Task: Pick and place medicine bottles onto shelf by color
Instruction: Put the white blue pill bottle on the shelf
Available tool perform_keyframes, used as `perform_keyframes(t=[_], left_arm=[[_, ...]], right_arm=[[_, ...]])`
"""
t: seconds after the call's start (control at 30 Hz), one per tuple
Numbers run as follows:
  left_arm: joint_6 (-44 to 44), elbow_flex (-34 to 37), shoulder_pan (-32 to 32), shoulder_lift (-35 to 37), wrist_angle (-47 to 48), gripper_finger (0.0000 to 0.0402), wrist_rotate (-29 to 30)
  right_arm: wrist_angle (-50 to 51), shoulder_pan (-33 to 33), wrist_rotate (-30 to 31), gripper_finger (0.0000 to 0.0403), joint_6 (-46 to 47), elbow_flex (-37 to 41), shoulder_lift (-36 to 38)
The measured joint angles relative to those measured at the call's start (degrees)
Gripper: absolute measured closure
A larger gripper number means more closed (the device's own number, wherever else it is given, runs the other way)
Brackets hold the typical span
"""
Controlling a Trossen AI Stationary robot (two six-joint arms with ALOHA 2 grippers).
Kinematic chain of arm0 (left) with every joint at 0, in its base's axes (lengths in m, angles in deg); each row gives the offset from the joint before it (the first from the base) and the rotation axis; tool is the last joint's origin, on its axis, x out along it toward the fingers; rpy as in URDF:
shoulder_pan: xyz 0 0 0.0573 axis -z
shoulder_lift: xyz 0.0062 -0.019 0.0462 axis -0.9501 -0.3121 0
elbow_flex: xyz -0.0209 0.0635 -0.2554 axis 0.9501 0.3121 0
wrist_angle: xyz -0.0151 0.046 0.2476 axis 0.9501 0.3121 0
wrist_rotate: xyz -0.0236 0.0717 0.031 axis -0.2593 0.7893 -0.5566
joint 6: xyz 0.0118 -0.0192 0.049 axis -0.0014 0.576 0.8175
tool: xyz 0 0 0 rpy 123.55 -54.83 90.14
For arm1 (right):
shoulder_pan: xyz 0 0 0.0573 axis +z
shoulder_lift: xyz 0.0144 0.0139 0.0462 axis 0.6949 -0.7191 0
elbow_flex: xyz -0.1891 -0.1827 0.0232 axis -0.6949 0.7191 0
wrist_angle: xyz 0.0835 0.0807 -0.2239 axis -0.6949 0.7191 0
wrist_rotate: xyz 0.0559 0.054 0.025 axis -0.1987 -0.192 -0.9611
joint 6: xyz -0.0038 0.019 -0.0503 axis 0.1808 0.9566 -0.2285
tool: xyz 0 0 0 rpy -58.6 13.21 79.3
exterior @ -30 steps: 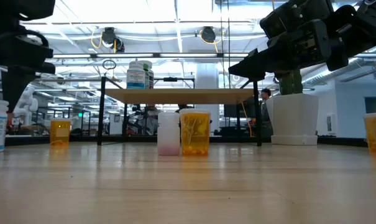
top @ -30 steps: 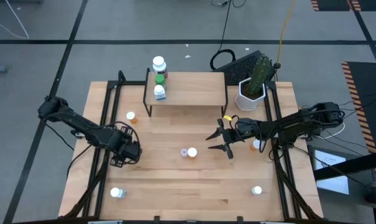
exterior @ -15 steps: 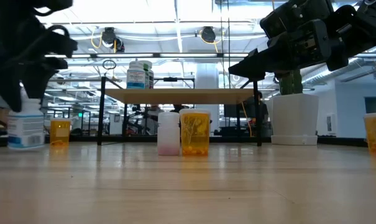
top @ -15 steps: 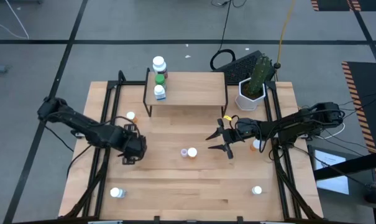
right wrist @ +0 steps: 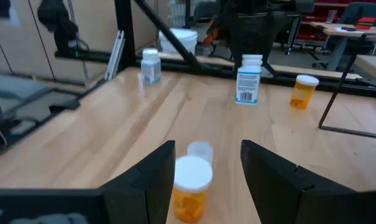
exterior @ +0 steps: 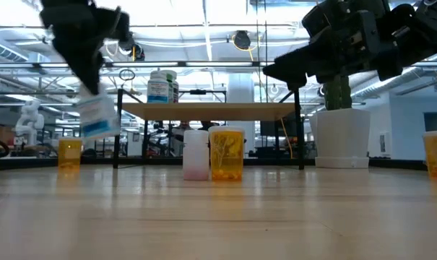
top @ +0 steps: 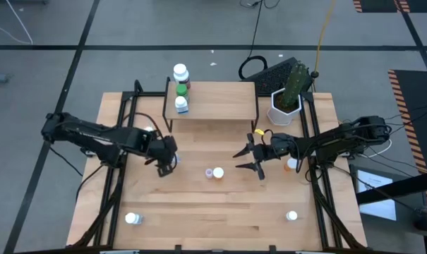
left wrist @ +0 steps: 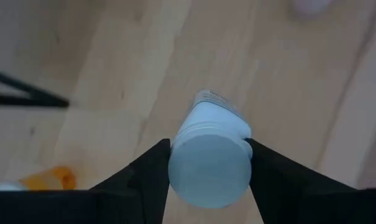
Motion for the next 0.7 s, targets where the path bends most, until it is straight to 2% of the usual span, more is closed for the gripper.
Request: perform_keyframes(t=[0.23, 0.43, 0.53, 0.7], left_arm=[[4.1, -2.1, -1.7, 0.0, -14.9, 0.022, 0.0], [10.2, -2.1, -2.5, -3.2, -23.5, 0.0214, -2.5], [12.5, -2.2, -2.9, -7.2, -27.4, 0.0211, -3.1], [14.2, -3.5, -3.6, -12.5, -30.7, 0.0216, -3.2]], right_arm=[[0.3, 0.3, 2.2, 0.0218, 1.3, -2.4, 0.0], [-0.8, 0.2, 3.7, 0.0176, -0.2, -6.6, -0.4], [0.8, 0.2, 4.8, 0.0148, -0.3, -10.0, -3.0], [1.0, 0.2, 5.5, 0.0108, -0.4, -15.2, -12.2]])
